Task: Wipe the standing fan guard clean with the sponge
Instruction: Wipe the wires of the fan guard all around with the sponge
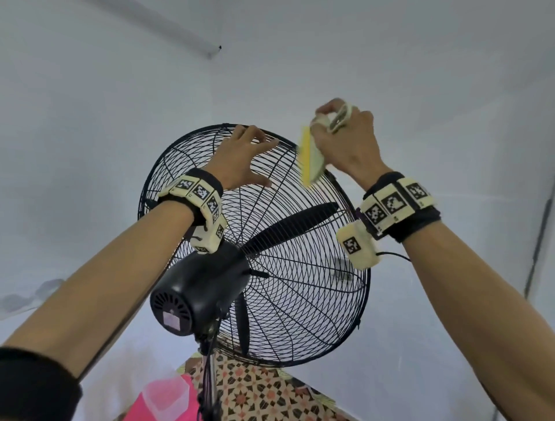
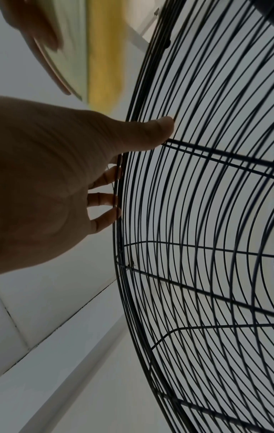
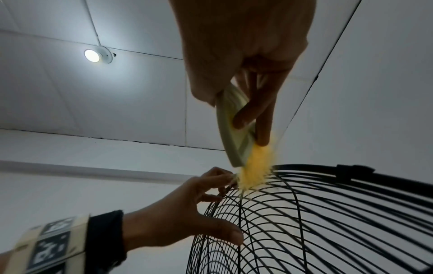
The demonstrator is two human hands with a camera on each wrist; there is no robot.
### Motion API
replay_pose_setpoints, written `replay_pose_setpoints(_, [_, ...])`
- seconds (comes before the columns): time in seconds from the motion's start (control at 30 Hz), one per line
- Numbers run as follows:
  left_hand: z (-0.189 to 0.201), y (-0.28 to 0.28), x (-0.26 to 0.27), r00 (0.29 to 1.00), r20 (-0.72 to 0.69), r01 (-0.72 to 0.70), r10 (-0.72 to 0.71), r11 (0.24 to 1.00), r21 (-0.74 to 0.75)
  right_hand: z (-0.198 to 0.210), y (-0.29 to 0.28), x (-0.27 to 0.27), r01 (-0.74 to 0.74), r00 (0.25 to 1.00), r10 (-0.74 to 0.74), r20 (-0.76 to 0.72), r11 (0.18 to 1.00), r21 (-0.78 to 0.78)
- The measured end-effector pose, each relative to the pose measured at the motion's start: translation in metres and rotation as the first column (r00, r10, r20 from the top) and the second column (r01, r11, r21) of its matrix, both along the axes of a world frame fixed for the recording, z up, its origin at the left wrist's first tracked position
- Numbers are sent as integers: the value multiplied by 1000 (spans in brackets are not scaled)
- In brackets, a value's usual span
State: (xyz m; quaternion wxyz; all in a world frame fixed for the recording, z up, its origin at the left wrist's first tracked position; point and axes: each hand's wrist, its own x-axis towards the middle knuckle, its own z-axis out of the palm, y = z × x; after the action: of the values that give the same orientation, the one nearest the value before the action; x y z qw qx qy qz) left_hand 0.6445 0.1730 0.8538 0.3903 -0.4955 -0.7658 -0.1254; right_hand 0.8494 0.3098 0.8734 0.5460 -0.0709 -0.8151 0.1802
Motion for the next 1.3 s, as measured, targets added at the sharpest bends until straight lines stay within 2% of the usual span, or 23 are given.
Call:
replay_pose_setpoints(0.07, [0,-2,-1,1000,-4,-8,8,1000,-2,3,-5,-11,-79,988,52,-147,980,-180])
replay_pose_setpoints(0.13, [1,-3,-2,1000,-9,-19,19,1000,-7,7,-5,-22,-129,976,59,-211,932,-338])
replay_pose_setpoints(0.2, [1,-3,-2,1000,-13,-21,20,1000,-8,6,-8,-32,-146,976,61,-208,894,-423])
replay_pose_setpoints(0.37, [-3,-2,-10,997,-70,22,-20,999,28,-4,-31,-40,-142,990,124,-72,924,-355])
replay_pose_setpoints(0.53, [-2,-2,-13,998,-51,44,-43,999,26,9,-17,-41,-176,946,21,-322,870,-460])
replay_pose_setpoints(0.6, [-2,-1,-11,998,-60,35,-34,999,20,3,-19,-47,-145,960,16,-279,882,-449])
replay_pose_setpoints(0.67, [-3,0,-12,997,-63,37,-36,999,22,-3,-24,-53,-90,986,26,-163,913,-398])
replay_pose_setpoints(0.77, [-4,-3,-16,995,-85,58,-54,998,34,-3,-34,-50,-100,991,64,-115,933,-345])
replay_pose_setpoints(0.9, [-4,-3,-12,996,-69,55,-53,998,15,-4,-30,-48,-32,961,-55,-272,952,-304])
replay_pose_setpoints(0.97, [-6,-4,-11,995,-70,71,-69,997,18,-12,-29,-53,-6,963,-73,-258,955,-295])
replay_pose_setpoints(1.07, [-10,-13,-21,988,-100,117,-113,993,33,-24,-30,-55,1,977,-54,-207,969,-248])
replay_pose_setpoints(1.2, [-10,-30,-45,996,-72,51,-49,998,33,-41,-44,-55,-94,918,-9,-398,967,-238])
replay_pose_setpoints(1.3, [-6,-34,-50,996,-69,55,-55,998,3,-69,-57,-67,-123,878,42,-477,983,-139])
